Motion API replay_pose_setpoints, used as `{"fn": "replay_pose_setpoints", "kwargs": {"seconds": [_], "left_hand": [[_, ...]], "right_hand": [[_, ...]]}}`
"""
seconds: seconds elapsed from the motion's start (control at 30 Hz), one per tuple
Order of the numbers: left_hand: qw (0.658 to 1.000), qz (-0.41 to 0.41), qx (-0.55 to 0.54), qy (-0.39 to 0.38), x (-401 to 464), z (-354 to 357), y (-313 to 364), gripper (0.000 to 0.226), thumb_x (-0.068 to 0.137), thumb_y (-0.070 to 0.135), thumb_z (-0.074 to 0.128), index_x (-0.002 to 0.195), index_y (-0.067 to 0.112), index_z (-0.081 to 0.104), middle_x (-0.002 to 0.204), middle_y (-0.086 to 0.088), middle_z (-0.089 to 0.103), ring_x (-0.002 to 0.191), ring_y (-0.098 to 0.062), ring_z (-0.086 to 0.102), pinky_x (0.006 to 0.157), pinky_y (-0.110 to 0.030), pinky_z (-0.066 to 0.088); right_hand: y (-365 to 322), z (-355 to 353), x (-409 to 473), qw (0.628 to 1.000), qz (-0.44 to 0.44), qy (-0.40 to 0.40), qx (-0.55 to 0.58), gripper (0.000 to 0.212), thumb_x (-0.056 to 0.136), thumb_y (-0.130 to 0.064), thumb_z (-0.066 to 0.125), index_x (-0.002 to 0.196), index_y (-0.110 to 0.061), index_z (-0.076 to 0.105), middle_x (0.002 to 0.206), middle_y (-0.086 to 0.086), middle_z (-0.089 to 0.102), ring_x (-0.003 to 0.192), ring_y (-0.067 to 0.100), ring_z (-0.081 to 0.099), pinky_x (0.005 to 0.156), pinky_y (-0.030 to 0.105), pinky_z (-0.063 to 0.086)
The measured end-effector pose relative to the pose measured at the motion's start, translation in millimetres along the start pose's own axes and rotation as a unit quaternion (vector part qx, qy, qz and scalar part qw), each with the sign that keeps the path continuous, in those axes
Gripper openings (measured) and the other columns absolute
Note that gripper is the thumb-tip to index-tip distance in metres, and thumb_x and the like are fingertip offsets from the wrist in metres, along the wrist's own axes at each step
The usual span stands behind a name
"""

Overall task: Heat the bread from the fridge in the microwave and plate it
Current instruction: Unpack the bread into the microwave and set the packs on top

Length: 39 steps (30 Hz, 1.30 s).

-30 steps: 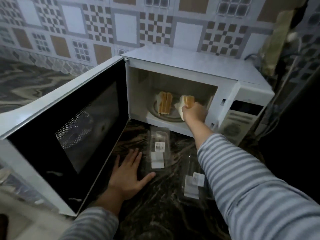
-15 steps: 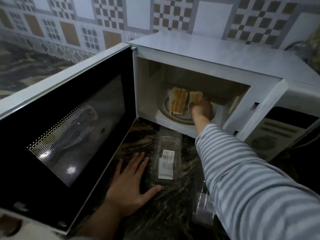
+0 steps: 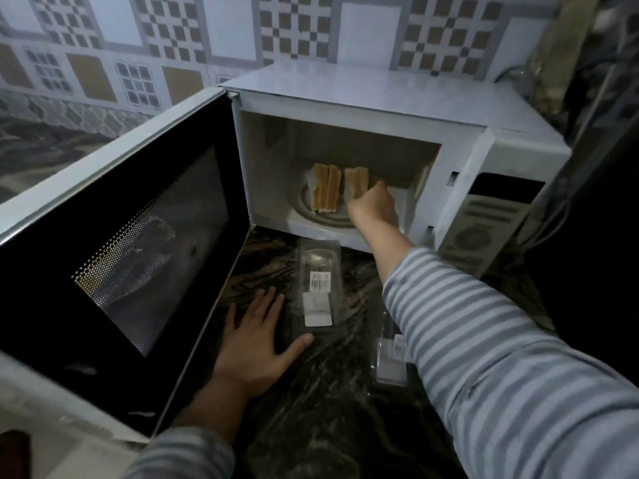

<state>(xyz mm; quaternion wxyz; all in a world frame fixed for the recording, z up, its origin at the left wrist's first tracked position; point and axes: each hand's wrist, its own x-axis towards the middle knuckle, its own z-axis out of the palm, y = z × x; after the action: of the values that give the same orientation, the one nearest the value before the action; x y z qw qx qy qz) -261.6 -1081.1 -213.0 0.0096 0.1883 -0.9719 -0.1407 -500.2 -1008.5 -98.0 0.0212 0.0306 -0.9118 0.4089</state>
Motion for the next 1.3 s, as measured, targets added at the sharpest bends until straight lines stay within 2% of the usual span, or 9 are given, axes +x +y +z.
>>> {"fn": "replay_pose_setpoints", "kwargs": {"seconds": [0.1,0.17,0.27,0.4,0.63,0.8,1.03,1.2,1.3], "left_hand": [[0.998,0.001,-0.056,0.004,-5,-3,0,0.110,0.065,0.090,-0.006,0.154,0.026,0.006,0.161,0.008,0.005,0.146,-0.005,-0.005,0.119,-0.041,-0.008],[0.988,-0.025,-0.147,0.035,-7,-8,2,0.090,0.080,0.078,0.010,0.153,0.025,0.012,0.159,0.003,0.019,0.147,-0.011,0.010,0.120,-0.039,0.000],[0.953,-0.062,-0.285,0.080,-5,-19,9,0.059,0.097,0.056,0.023,0.150,0.031,0.023,0.154,0.000,0.034,0.141,-0.022,0.030,0.119,-0.039,0.017],[0.916,-0.036,-0.394,0.071,8,-29,24,0.050,0.098,0.052,0.030,0.145,0.037,0.034,0.150,0.005,0.039,0.138,-0.016,0.034,0.109,-0.028,0.024],[0.920,-0.055,-0.382,0.070,3,-19,26,0.042,0.093,0.023,0.057,0.135,0.023,0.053,0.135,-0.004,0.057,0.122,-0.020,0.053,0.107,-0.035,0.041],[0.909,-0.091,-0.405,0.042,-14,-20,18,0.047,0.084,0.007,0.067,0.128,0.021,0.059,0.109,0.004,0.064,0.104,-0.014,0.059,0.097,-0.033,0.048],[0.877,-0.152,-0.454,-0.028,-22,-23,19,0.059,0.082,-0.001,0.069,0.133,0.025,0.054,0.092,-0.004,0.066,0.077,-0.018,0.062,0.053,-0.027,0.048],[0.878,-0.163,-0.448,-0.034,-16,-19,15,0.065,0.076,0.002,0.076,0.135,0.021,0.054,0.097,-0.007,0.074,0.093,-0.022,0.068,0.092,-0.040,0.053],[0.872,-0.170,-0.457,-0.034,-10,-15,12,0.065,0.072,0.000,0.078,0.131,0.018,0.057,0.101,-0.009,0.073,0.097,-0.022,0.068,0.096,-0.040,0.051]], "right_hand": [[5,-4,-35,0.997,-0.012,-0.008,0.073,0.042,0.087,-0.017,0.061,0.127,-0.018,0.046,0.130,0.009,0.053,0.115,0.032,0.056,0.080,0.035,0.047],[11,-6,-60,0.996,-0.019,-0.035,0.077,0.045,0.090,-0.014,0.055,0.133,-0.021,0.043,0.122,0.003,0.056,0.105,0.028,0.060,0.075,0.034,0.049],[21,-7,-97,0.996,-0.015,-0.076,0.042,0.046,0.096,-0.018,0.047,0.140,-0.023,0.037,0.132,0.007,0.054,0.116,0.031,0.055,0.091,0.040,0.050],[41,1,-136,0.992,0.016,-0.121,0.027,0.042,0.097,-0.019,0.040,0.138,-0.025,0.037,0.132,0.012,0.054,0.115,0.035,0.054,0.097,0.045,0.046],[73,-1,-181,0.988,0.036,-0.133,0.065,0.030,0.091,-0.005,0.054,0.118,-0.014,0.059,0.116,0.005,0.062,0.110,0.024,0.057,0.087,0.029,0.045],[87,4,-193,0.986,0.058,-0.127,0.089,0.025,0.087,-0.005,0.060,0.109,-0.013,0.070,0.114,0.006,0.068,0.107,0.024,0.061,0.089,0.026,0.046],[95,9,-195,0.975,0.097,-0.159,0.122,0.029,0.080,-0.006,0.068,0.093,-0.031,0.067,0.105,0.006,0.070,0.095,0.028,0.066,0.085,0.046,0.057],[94,3,-195,0.969,0.118,-0.166,0.143,0.037,0.083,0.005,0.061,0.107,-0.023,0.069,0.108,0.008,0.068,0.096,0.028,0.065,0.086,0.044,0.056],[95,1,-192,0.963,0.134,-0.175,0.154,0.040,0.086,0.007,0.058,0.111,-0.023,0.068,0.100,0.003,0.064,0.084,0.023,0.065,0.074,0.037,0.060]]}}
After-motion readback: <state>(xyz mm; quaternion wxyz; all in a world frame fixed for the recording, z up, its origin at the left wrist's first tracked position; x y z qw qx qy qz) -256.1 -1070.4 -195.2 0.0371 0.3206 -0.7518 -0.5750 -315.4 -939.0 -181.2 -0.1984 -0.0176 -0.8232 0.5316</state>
